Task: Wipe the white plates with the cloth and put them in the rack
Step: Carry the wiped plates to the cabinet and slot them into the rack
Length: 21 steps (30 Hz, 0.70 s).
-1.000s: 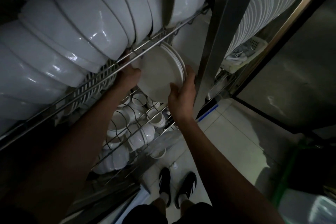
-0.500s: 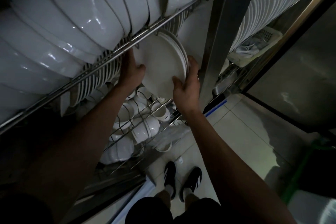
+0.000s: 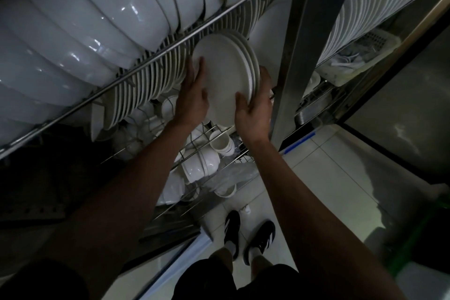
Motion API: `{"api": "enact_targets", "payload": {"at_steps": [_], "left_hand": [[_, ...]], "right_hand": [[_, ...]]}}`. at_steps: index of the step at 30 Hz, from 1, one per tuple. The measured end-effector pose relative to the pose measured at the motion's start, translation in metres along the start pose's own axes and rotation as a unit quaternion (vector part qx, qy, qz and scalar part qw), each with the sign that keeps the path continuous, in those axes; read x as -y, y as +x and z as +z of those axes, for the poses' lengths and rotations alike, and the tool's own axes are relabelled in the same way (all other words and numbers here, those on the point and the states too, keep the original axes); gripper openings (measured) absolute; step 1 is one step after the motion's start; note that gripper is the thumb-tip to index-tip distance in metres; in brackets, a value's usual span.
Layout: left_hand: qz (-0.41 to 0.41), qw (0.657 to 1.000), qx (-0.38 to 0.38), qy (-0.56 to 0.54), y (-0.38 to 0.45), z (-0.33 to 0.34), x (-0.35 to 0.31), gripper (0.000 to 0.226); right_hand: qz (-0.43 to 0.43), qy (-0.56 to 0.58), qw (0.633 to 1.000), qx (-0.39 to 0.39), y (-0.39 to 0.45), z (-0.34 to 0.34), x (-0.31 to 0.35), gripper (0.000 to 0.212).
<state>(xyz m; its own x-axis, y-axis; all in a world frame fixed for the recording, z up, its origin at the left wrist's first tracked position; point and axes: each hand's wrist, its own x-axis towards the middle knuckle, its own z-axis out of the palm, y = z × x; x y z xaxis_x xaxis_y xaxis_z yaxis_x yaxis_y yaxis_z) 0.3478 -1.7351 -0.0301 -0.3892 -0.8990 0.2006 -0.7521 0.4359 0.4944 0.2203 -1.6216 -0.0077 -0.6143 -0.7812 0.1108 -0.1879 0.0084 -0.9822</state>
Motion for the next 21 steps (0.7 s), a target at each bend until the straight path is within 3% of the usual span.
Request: {"api": "enact_targets", "payload": {"at_steps": [4,8,13,21], "left_hand": [[-0.026,0.999,-0.027,0.037,-0.012,0.002,-0.003,0.071],[-0.043,0.997,-0.029,-0.064,-0.032,0.007,-0.013,0.061],[-0.041,0.992,0.021,-0.118,-0.050,0.013,-0.022,0.067],[-0.041,0.995,0.066,-0.067,-0.053,0.013,-0.016,0.074]], "right_hand": [[-0.002,0.001,1.000,-0.011,-0.002,0.002,0.000,0.069],[-0.008,0.004,1.000,-0.004,-0.001,0.001,0.000,0.069],[-0.008,0.006,1.000,0.010,0.002,-0.002,0.000,0.071],[-0.027,-0.041,0.998,0.029,0.002,0.001,-0.001,0.078]]}}
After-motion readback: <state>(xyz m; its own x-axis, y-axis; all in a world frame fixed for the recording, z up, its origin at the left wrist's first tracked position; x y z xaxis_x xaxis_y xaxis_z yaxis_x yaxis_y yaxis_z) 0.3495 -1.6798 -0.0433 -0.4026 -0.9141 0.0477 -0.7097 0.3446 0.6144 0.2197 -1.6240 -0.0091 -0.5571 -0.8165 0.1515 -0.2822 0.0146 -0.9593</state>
